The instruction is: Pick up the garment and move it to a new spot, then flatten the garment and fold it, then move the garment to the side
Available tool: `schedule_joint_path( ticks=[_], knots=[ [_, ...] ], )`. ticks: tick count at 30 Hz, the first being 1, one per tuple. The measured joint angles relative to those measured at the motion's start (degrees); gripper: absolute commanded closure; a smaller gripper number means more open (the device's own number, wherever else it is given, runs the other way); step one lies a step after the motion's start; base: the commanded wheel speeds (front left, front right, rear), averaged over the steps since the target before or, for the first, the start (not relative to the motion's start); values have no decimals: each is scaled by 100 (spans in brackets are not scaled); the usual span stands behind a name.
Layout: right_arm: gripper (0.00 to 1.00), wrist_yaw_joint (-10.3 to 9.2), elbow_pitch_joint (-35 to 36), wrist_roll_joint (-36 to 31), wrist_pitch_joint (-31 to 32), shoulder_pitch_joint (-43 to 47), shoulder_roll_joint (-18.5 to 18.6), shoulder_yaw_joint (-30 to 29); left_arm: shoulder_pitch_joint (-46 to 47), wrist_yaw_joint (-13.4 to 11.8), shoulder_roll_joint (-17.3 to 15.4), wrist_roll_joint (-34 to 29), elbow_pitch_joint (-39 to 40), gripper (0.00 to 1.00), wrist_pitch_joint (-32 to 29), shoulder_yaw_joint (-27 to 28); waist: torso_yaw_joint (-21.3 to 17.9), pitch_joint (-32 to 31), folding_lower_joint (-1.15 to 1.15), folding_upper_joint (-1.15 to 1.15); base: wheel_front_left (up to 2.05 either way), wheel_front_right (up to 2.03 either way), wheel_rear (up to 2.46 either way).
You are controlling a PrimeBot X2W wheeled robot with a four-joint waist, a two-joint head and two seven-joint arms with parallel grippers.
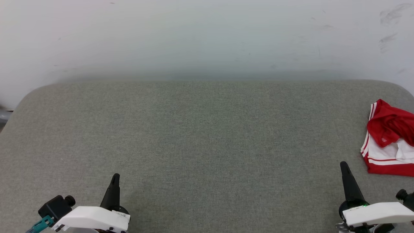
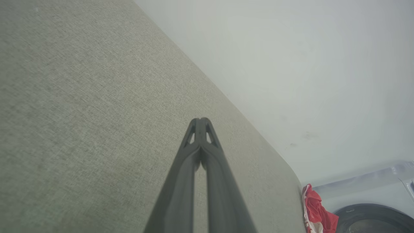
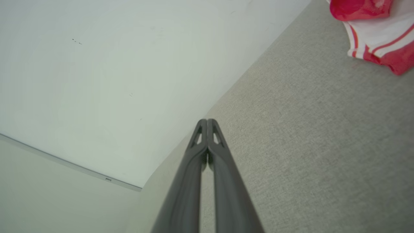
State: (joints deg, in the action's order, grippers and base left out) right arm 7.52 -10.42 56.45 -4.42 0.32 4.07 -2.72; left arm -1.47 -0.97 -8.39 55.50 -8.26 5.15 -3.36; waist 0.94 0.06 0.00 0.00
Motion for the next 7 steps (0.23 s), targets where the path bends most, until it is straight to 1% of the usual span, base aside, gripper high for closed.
schedule_joint_path(
  ticks=[7],
  knots=[
    [100, -1, -56, 542, 131, -64, 5, -21, 94, 116, 40, 561, -78, 100, -135, 87, -10, 1, 0, 0, 0, 0, 0]
  ],
)
